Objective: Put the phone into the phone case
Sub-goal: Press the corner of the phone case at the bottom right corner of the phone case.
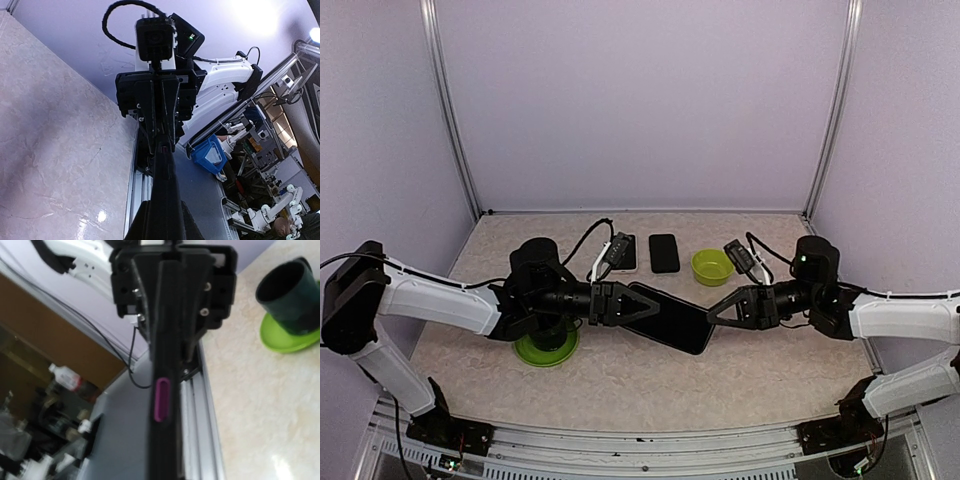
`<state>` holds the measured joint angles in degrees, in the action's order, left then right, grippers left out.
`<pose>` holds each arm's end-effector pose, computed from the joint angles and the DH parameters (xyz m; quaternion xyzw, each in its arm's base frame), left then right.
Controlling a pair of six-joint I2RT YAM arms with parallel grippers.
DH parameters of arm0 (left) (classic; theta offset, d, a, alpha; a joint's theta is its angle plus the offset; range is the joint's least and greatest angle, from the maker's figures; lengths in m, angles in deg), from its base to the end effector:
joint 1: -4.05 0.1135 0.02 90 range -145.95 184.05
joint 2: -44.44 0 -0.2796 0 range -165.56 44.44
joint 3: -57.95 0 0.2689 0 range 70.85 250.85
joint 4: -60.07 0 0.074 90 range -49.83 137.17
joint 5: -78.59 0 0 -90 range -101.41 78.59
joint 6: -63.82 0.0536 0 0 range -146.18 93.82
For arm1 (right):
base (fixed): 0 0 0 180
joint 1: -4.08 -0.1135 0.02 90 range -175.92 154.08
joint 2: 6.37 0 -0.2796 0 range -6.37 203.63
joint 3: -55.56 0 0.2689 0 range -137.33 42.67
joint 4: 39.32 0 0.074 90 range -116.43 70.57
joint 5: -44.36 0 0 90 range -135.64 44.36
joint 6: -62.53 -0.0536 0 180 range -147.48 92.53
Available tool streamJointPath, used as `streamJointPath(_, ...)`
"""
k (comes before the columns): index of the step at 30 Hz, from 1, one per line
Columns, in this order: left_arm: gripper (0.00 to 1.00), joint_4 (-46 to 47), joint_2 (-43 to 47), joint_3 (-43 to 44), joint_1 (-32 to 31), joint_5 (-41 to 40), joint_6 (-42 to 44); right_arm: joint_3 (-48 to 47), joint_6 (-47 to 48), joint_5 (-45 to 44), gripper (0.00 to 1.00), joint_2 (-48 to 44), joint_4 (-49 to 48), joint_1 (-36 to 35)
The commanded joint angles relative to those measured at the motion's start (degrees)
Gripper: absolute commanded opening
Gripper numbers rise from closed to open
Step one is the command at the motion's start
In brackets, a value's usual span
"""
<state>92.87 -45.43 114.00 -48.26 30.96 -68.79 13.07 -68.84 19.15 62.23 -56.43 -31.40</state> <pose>0.1893 -0.3041 0.2414 0.3086 0.6414 -0.6557 0.2518 0.1796 0.1875 0.2403 -0.3145 0.6591 0.6600 0.1764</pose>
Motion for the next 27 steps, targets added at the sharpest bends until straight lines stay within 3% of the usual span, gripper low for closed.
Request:
streamJointPath(1,0.19,2.8,-0.7,2.3,0.2,-1.7,-0.3,-3.1,2.6,0.0,0.00,-0.2,2.5,-1.3)
streamJointPath(4,0.33,1.5,-0.8,2.3,0.6,-2.2,-0.1,-5.1,7.0,-5.6,0.00,-2.3,10.8,-1.3)
streamJointPath(7,0.31,-0.3,-0.4,2.4,0.9,-3.1,0.7,-6.7,9.5,-9.2,0.00,-4.5,15.9,-1.2)
streamJointPath(11,0.18,-2.7,0.4,2.5,0.9,-4.2,2.6,-8.2,11.1,-14.3,0.00,-7.6,21.7,-1.0)
streamJointPath(16,0.31,-4.2,0.8,2.7,0.7,-3.7,3.8,-8.3,9.4,-18.2,0.00,-9.7,23.4,0.5)
streamJointPath(22,0.36,-3.8,0.6,2.7,0.2,-2.9,4.3,-7.8,7.3,-18.8,0.00,-9.2,22.2,1.8)
streamJointPath(24,0.32,-3.7,0.7,2.5,0.2,-2.9,4.4,-7.4,6.5,-17.7,0.00,-9.0,20.8,2.0)
streamJointPath(27,0.15,-3.4,0.5,2.3,0.1,-2.8,4.3,-7.3,6.1,-17.1,0.00,-8.7,20.1,2.0)
